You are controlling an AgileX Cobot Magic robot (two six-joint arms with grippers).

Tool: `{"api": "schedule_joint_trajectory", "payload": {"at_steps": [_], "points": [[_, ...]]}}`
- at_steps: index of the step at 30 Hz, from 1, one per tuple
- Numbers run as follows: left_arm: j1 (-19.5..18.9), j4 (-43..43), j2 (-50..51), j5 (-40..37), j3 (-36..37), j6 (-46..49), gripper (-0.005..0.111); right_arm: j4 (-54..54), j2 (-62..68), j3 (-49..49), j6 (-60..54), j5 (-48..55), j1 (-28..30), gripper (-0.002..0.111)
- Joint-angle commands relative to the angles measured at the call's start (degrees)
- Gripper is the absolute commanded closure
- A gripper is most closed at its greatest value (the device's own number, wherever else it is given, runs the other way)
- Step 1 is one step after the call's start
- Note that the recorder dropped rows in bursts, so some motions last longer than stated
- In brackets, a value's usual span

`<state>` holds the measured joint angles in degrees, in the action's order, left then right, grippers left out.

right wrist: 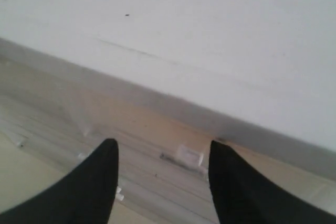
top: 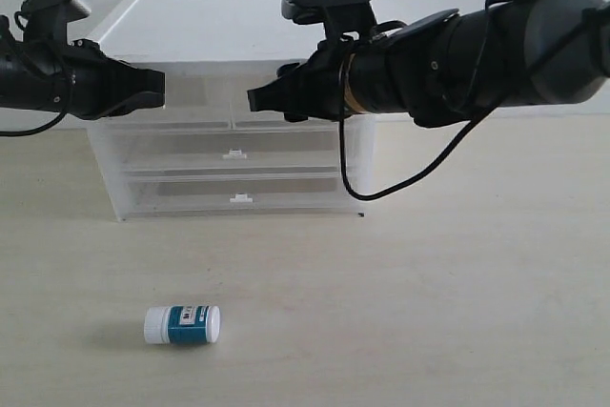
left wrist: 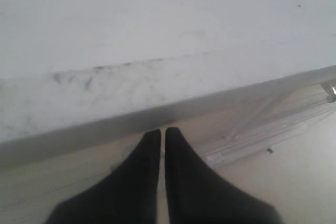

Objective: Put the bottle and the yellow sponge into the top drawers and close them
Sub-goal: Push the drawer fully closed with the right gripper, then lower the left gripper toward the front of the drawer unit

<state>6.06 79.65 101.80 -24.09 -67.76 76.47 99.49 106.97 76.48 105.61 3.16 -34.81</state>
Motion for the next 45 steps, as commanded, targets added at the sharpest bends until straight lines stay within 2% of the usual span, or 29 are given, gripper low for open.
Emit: {"api": "schedule_joint_trajectory", "payload": {"at_steps": [1,9,11,16,22,27,45], "points": [[-0.17,-1.56,0.86,2.94,-0.51,-2.17,0.103,-0.13,-2.46,0.01,0.27,-3.16,0.55,0.06],[-0.17,-2.6,0.53,-0.42,-0.51,-2.63,0.103,-0.02,-5.23,-5.07,0.33,-4.62,0.55,0.06],[-0.17,-3.21,0.53,-1.37,-0.39,-3.27,0.103,0.07,-5.23,-5.11,0.33,-5.12,0.55,0.068],[-0.17,-5.03,0.53,-1.48,-0.29,-4.79,0.103,0.42,-5.23,-5.11,-3.1,-1.63,0.55,0.108],[-0.17,-7.78,0.53,-1.62,-0.29,-6.93,0.103,0.3,-5.0,-4.98,-7.39,4.62,1.19,0.108],[-0.17,-7.78,0.53,-1.98,-0.29,-6.93,0.103,0.3,-3.12,-4.44,-6.82,1.53,3.47,0.108],[-0.17,-11.41,0.53,-3.15,-0.29,-6.06,0.103,0.3,2.15,1.97,-7.33,0.09,3.63,0.108]]}}
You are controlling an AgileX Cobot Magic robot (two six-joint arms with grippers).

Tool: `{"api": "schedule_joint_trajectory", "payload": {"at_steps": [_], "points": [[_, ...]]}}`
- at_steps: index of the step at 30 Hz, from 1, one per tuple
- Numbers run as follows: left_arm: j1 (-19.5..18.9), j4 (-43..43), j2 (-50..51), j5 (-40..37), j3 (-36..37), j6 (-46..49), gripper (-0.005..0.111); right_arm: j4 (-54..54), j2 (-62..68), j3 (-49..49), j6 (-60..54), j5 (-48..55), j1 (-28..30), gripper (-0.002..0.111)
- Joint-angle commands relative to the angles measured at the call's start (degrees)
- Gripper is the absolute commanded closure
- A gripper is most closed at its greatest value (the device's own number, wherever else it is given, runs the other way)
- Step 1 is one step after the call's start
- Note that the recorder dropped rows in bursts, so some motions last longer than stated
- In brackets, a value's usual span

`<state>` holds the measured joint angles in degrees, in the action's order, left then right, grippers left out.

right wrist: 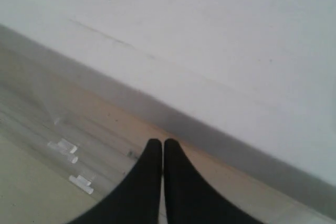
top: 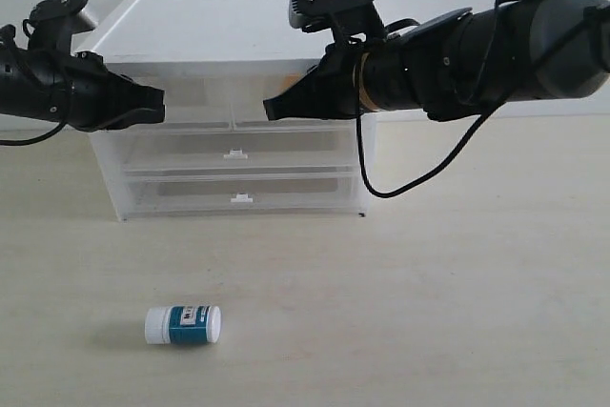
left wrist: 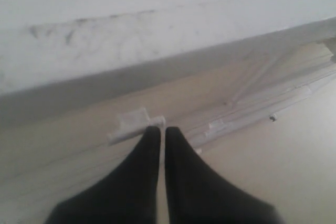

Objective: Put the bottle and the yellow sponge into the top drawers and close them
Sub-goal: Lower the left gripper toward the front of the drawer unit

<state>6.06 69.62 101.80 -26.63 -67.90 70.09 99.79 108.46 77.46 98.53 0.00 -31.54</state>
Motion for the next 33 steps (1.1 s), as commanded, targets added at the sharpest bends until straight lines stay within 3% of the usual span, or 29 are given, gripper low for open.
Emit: {"api": "schedule_joint_trajectory", "payload": {"at_steps": [1,4,6,10,14,16,20,23,28,31,33], "points": [[-0.17,-2.39,0.39,-0.62,-0.15,0.6,0.103,0.0,0.66,0.98,-0.25,3.24,0.36,0.108],[-0.05,-3.2,-1.54,1.51,0.88,2.85,0.103,0.0,0.69,0.98,-0.38,3.37,0.36,0.108],[1.26,-3.07,-4.73,9.83,3.85,5.21,0.103,0.0,0.69,0.98,-0.38,3.37,0.36,0.108],[9.67,-3.07,-10.94,30.19,11.92,25.42,0.103,0.0,0.69,1.49,-0.38,3.37,0.36,0.108],[18.82,-13.35,-10.3,51.65,17.55,24.38,0.103,0.0,0.69,1.48,-0.61,3.5,0.36,0.108],[20.75,-21.43,-9.78,62.22,21.4,18.27,0.103,0.0,0.69,1.48,-0.61,3.85,0.36,0.108],[21.16,-32.92,-8.1,75.28,27.44,8.2,0.103,0.0,0.69,1.48,-0.61,3.98,0.36,0.108],[21.16,-36.48,-5.03,84.09,30.4,6.53,0.103,0.0,0.69,1.48,-0.61,4.41,0.36,0.108],[21.16,-41.17,1.91,86.69,30.62,14.06,0.103,0.0,0.69,1.48,-1.53,4.76,0.36,0.108],[21.16,-40.86,5.99,95.08,30.51,19.48,0.103,0.0,0.69,1.48,-1.66,5.63,0.36,0.108],[21.16,-41.69,8.12,96.59,30.51,19.6,0.103,0.0,0.69,1.48,-1.66,6.04,0.36,0.108]]}}
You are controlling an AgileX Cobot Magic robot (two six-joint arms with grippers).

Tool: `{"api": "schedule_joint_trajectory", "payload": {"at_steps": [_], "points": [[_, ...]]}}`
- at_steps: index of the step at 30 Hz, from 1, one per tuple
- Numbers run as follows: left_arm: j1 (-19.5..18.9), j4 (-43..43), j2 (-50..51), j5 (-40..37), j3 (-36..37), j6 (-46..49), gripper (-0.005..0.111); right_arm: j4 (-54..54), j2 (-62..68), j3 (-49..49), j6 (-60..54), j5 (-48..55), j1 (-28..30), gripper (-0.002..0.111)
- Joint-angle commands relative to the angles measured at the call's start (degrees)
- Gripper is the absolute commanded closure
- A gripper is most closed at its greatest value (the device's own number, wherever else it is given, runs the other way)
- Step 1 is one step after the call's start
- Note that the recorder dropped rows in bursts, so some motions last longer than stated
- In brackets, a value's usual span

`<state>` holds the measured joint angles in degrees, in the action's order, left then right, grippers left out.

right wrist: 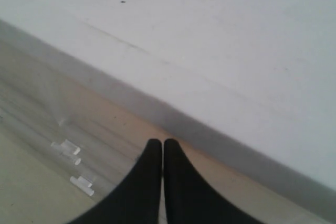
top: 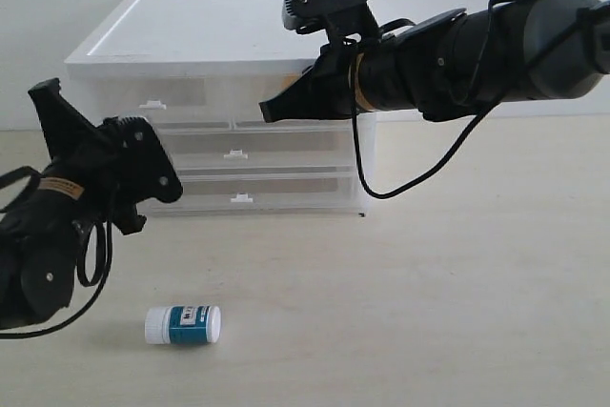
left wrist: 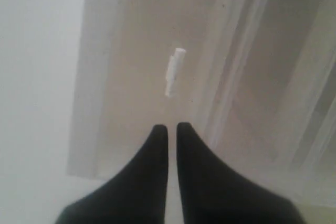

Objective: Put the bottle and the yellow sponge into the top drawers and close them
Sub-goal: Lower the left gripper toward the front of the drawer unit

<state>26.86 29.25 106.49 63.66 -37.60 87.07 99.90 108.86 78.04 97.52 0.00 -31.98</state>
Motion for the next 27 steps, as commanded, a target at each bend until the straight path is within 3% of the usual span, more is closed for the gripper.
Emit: {"api": "schedule_joint_trajectory", "payload": {"at_steps": [1,5,27], "points": [[0.36,-2.5,4.23,6.31,0.21,2.5,0.103,0.04,0.28,0.9,-0.65,6.02,0.8,0.108],[0.36,-7.6,5.99,6.31,0.06,2.5,0.103,0.04,0.28,0.9,-0.65,5.81,0.8,0.108],[-1.13,-8.02,6.13,6.31,-3.83,2.5,0.103,0.04,0.28,0.9,-1.88,5.71,0.8,0.108]]}}
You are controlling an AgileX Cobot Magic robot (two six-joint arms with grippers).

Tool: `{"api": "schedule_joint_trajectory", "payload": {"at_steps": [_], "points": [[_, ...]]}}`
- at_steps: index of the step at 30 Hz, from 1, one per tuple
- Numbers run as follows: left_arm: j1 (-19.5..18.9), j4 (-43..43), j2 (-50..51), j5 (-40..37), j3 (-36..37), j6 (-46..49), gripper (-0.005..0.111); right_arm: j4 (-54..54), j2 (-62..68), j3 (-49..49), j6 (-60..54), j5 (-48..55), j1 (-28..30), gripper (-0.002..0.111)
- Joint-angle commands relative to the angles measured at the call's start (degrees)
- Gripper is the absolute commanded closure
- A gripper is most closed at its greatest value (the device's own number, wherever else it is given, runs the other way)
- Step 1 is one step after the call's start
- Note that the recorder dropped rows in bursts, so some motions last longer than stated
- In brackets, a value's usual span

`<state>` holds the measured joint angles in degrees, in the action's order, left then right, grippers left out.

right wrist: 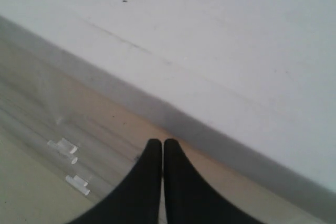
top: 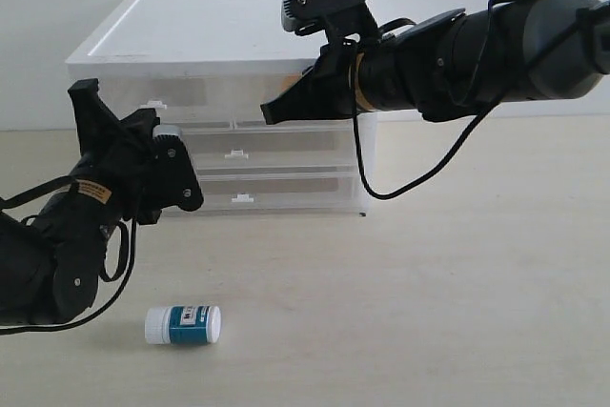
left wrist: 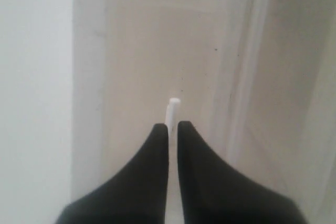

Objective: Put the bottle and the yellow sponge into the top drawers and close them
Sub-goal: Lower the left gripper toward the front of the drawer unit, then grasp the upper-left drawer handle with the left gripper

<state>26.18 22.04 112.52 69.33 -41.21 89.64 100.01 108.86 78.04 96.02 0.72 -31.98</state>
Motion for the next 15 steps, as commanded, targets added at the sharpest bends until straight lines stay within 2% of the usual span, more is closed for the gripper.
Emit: {"api": "schedule_joint_trajectory", "payload": {"at_steps": [1,2,5,7,9,12,14,15], "points": [[-0.45,-0.92,0.11,0.64,-0.34,-0.23,0.103,-0.06,0.28,0.9,-0.38,4.99,0.8,0.108],[-0.45,-0.23,0.11,0.64,-0.34,-1.51,0.103,-0.06,0.28,0.9,-0.38,4.99,0.8,0.108],[0.07,8.32,0.11,0.64,-1.19,-17.65,0.103,-0.06,0.28,0.9,-0.6,4.99,0.8,0.108],[-0.49,11.57,0.11,0.64,-1.31,-24.78,0.103,-0.06,0.28,0.9,-0.58,5.13,0.8,0.108],[-0.63,11.46,-0.2,-0.1,-1.21,-29.02,0.103,-0.06,0.28,0.9,-0.58,5.26,0.8,0.108],[-0.63,5.15,-3.05,-8.96,-1.21,-42.02,0.103,-0.06,0.28,0.9,-0.58,5.38,0.8,0.108],[-0.63,4.28,-5.69,-9.74,-1.21,-41.71,0.103,-0.06,0.28,0.9,-0.58,5.38,0.8,0.108],[-0.63,4.09,-6.68,-9.74,-1.21,-37.67,0.103,-0.06,0.28,0.9,-0.58,5.38,0.8,0.108]]}}
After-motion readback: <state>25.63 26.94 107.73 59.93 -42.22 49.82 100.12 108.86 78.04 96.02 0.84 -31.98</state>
